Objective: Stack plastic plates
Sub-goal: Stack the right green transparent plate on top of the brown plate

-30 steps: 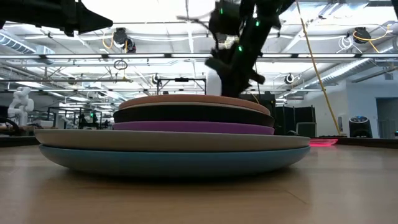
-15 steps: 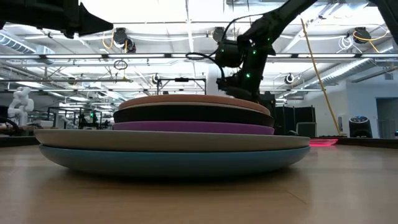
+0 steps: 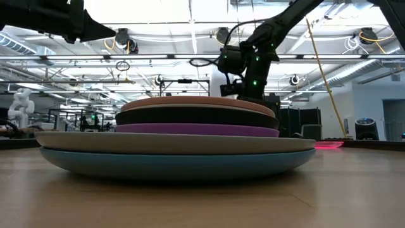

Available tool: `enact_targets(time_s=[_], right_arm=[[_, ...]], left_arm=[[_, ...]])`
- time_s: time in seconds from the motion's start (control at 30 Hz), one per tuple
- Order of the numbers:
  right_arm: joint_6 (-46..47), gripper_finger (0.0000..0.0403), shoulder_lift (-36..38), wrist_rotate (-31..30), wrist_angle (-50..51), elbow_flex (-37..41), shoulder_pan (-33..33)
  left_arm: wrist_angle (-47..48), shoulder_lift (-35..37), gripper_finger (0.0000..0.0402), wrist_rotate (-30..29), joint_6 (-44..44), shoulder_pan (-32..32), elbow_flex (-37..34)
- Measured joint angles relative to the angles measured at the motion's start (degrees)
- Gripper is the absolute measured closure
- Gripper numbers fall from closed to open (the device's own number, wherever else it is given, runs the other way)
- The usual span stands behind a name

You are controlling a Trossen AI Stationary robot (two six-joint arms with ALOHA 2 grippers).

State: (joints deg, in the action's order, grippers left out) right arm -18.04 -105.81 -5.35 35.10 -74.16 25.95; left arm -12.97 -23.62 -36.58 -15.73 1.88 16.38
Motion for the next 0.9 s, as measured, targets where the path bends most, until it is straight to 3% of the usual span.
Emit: enact_targets(time_s=[0.53,0.9], right_arm=[[0.93,0.0275,-4.99,-2.48,-2.08,0.93,1.70],[0.47,0.0375,-5.01,-2.22,-2.15,0.93,1.71]], left_arm=[[0.56,-0.01,0.0353,0.02,-0.04,0.02,0.00],[0.81,0.00,0.0353,0.00,-0.07,-0.05,0.00]])
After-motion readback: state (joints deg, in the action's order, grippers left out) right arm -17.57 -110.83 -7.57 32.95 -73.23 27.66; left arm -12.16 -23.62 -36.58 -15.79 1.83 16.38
